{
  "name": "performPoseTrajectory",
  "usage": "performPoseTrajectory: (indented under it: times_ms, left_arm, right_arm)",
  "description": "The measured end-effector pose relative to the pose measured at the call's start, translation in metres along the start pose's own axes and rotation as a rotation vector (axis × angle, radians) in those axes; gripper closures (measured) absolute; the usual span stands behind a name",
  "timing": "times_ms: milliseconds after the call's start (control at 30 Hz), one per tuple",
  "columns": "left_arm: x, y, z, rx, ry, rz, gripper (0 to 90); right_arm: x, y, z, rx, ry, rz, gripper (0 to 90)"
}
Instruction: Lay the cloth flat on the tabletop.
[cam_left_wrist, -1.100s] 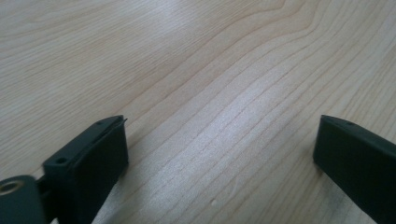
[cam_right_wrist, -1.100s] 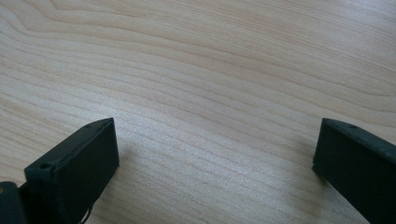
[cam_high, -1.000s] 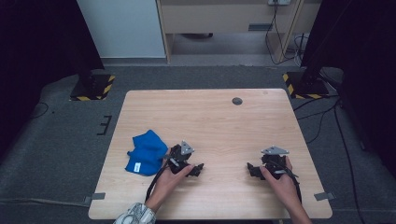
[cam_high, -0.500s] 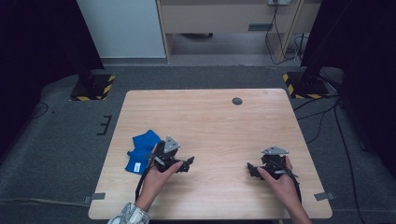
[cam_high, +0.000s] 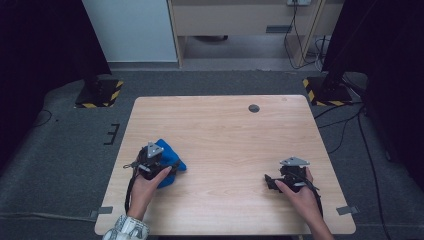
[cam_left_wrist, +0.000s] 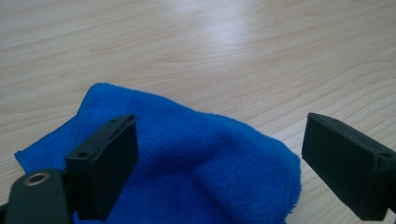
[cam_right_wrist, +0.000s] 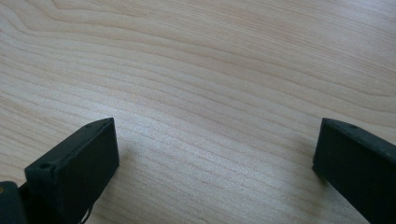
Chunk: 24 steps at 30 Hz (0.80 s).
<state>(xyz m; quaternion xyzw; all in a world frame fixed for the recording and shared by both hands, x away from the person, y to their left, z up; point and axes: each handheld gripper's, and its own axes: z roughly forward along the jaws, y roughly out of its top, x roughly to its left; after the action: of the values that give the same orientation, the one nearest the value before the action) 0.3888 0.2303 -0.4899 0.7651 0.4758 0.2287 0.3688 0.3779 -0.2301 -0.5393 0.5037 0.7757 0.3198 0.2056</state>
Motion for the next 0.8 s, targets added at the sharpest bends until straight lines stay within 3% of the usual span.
performPoseTrajectory:
  times_ms: [133,267,400,533,600,800]
  left_arm:
    - [0.006,-0.004,0.004,0.027,0.015,-0.014,11.7]
    - [0.011,-0.010,0.013,0.084,-0.007,-0.027,12.3]
    - [0.012,-0.014,0.020,0.132,-0.016,-0.017,13.0]
    - [0.009,-0.019,0.027,0.182,-0.004,0.030,14.1]
    - [0.007,-0.020,0.028,0.186,0.006,0.050,14.9]
    - [0.008,-0.020,0.027,0.178,0.019,0.048,23.0]
  right_arm:
    - [0.000,0.000,0.000,0.000,0.002,-0.001,0.5]
    - [0.000,0.000,0.000,0.000,0.002,-0.001,0.5]
    - [0.000,0.000,0.000,0.000,0.002,-0.001,0.5]
    - [0.000,0.000,0.000,0.000,0.001,-0.001,0.5]
    - [0.000,0.000,0.000,0.000,0.002,-0.001,0.5]
    - [0.000,0.000,0.000,0.000,0.001,-0.001,0.5]
